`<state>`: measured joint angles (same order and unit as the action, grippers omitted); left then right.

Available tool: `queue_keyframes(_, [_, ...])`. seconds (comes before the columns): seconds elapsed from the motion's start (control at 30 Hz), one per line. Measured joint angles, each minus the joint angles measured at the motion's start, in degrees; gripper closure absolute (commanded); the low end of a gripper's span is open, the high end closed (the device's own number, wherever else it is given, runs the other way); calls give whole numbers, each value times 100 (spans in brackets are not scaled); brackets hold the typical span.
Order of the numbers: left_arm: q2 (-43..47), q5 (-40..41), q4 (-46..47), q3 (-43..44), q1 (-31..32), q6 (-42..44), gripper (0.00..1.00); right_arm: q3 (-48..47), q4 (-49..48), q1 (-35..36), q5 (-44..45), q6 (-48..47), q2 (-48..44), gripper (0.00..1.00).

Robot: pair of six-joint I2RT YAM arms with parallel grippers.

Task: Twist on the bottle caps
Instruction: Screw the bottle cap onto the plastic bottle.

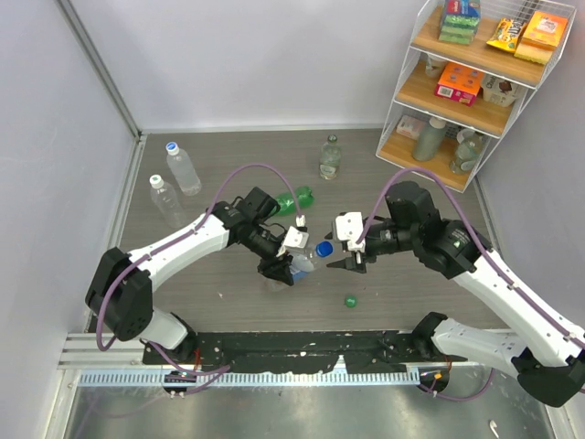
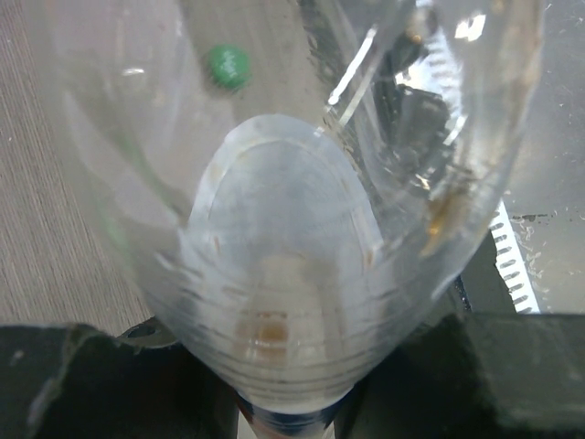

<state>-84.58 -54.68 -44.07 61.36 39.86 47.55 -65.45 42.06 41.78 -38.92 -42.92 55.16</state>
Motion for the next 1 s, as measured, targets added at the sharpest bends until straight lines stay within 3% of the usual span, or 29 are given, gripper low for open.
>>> queue_keyframes(0.47, [0,0,-46,24,15,92,97,-68,0,0,-79,188,149,46])
queue_keyframes(0.6, [0,0,-52,24,15,98,97,-109,13,0,-81,232,151,63])
queue_keyframes(0.8, [2,22,-33,24,26,46,98,-223,63,-2,-44,321,254,65])
queue_keyframes(0.87, [35,92,-31,22,24,13,98,-249,76,-2,-13,369,304,72])
queue_keyframes(1.0, [323,457,164,-72,26,-282,99,-258,-17,-17,48,568,323,76])
